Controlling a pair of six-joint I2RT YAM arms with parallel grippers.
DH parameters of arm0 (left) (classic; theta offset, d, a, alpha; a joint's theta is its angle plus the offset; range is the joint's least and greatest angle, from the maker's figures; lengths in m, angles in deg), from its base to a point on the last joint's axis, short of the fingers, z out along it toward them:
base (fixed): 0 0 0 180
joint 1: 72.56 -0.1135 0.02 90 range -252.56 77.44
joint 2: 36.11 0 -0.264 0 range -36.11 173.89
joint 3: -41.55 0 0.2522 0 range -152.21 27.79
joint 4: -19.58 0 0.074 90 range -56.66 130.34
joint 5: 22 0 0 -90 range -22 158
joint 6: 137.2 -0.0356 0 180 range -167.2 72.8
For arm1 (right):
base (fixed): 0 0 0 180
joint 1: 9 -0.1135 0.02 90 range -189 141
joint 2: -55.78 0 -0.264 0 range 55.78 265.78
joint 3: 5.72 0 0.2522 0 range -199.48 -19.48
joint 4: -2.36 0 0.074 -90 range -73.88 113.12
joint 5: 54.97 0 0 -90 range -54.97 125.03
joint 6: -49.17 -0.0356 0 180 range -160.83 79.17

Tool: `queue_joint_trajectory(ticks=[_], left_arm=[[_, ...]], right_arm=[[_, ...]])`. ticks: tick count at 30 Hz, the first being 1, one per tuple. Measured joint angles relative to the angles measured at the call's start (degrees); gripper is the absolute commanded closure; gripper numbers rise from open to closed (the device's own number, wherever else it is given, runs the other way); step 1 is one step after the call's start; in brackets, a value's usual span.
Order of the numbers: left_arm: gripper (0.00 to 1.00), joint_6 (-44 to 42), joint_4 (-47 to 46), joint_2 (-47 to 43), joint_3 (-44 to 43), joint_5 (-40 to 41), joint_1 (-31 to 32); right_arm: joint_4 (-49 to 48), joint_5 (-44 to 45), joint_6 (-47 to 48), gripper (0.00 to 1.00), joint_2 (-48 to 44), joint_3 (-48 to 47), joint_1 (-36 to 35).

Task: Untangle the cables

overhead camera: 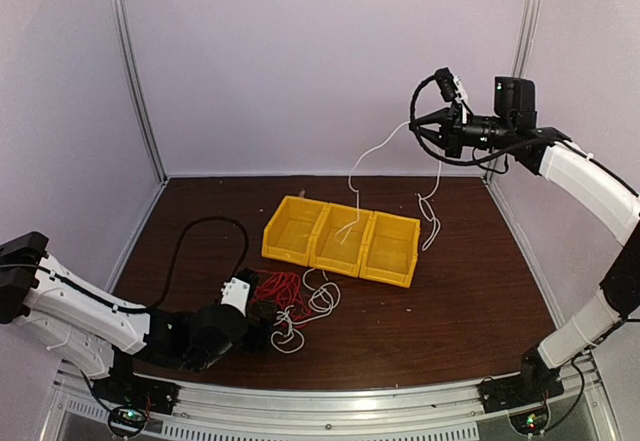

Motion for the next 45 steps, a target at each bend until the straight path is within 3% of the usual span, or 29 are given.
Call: queue_joint_trajectory(ticks=[28, 45], left_arm=[[0.29, 3.7, 2.9, -1.9, 1.7, 4.3, 0.3], [0.29, 4.9, 4.2, -6.7, 3.8, 5.4, 0.3]], right_arm=[[7.3, 1.6, 6.2, 1.00, -2.5, -5.0, 2.6], [6.6, 4.3, 11.6, 1.00, -2.4, 5.0, 2.1]])
